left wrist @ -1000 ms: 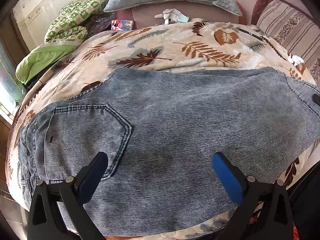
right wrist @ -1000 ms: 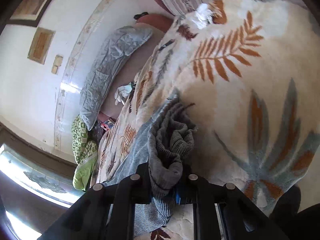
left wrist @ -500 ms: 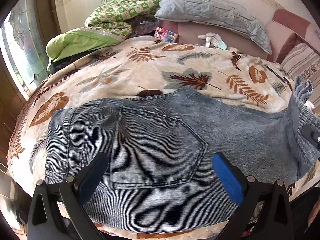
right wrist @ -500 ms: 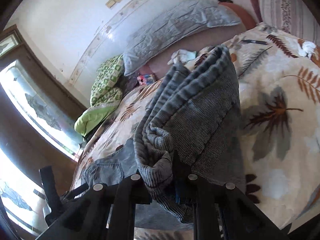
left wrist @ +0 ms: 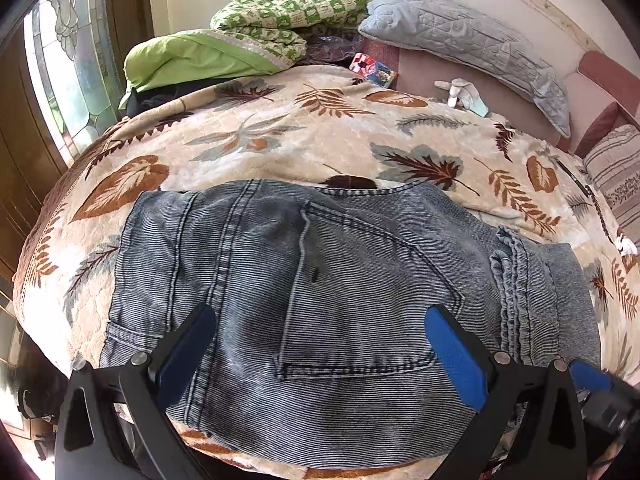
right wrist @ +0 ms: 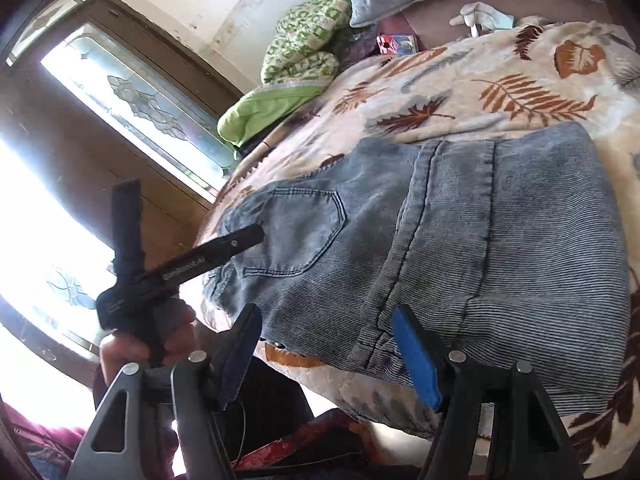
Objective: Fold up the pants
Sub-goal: 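Lower the folded leg onto the jeans and open the right gripper, then move both grippers back over the folded jeans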
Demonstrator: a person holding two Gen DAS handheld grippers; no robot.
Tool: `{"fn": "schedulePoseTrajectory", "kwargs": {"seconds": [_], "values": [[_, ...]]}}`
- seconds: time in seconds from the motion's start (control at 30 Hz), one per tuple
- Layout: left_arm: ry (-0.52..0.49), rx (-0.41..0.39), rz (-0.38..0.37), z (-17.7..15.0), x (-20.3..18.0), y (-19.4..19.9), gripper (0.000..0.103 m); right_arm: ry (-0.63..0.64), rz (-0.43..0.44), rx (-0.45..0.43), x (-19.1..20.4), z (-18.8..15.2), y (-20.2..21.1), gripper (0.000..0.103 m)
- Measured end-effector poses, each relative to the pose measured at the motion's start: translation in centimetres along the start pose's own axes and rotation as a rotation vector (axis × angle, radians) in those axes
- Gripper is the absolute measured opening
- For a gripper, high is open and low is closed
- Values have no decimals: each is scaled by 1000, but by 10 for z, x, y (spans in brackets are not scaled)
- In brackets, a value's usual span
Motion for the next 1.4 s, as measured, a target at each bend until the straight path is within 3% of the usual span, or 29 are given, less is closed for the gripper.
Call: {"fn": "schedulePoseTrajectory", "kwargs": {"seconds": [0.17, 0.2, 0.27, 0.37, 0.43, 0.47, 0.5, 0.53, 0.63, 0.77, 0.9, 1.0, 1.1, 1.27, 1.4], "values": [[-131, 25, -35, -5, -52, -11, 103, -167, -134, -140, -69, 45, 33, 70], [-163, 33, -38, -7, -64, -15, 103, -186, -147, -145, -80, 54, 35, 68], [-222, 40, -38, -9, -86, -23, 103, -193, -171, -132, -95, 70, 30, 53], [-289, 72, -20, -15, -109, -40, 103, -196, -207, -81, -114, 89, 9, 39], [-334, 124, -2, -25, -116, -60, 103, -180, -222, -61, -122, 93, -12, 39], [-341, 158, 19, -31, -115, -69, 103, -185, -219, -32, -127, 91, -26, 39], [-324, 141, -1, -33, -115, -70, 103, -218, -203, 7, -135, 87, -41, 37], [-305, 127, -18, -33, -115, -68, 103, -261, -168, 9, -144, 86, -48, 30], [-305, 151, -29, -34, -115, -68, 103, -312, -98, 7, -149, 93, -37, 30], [-296, 137, 8, -30, -110, -58, 103, -243, -17, -18, -121, 96, -22, 30], [-282, 90, 28, -30, -98, -38, 103, -189, 12, 15, -90, 83, -31, 31], [-247, 76, 65, -29, -80, -23, 103, -142, -86, 105, -85, 64, -57, 31], [-186, 36, 91, -24, -55, -1, 103, -96, -126, 77, -80, 65, -54, 30], [-52, -47, 171, -7, 10, 43, 103, -89, -65, 4, -63, 73, -39, 30], [71, -98, 242, -7, 69, 78, 103, 13, -54, -84, -32, 75, -28, 30]]}}
Point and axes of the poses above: each gripper's, at about its wrist camera, not at the fingertips, and y roughly against the way its jaws point, x to its left, z to its top, the point moved 8 cm from there along -y, roughly the way its jaws point, and after that the axes turned 15 degrees about -z, right-handed, at the moved point
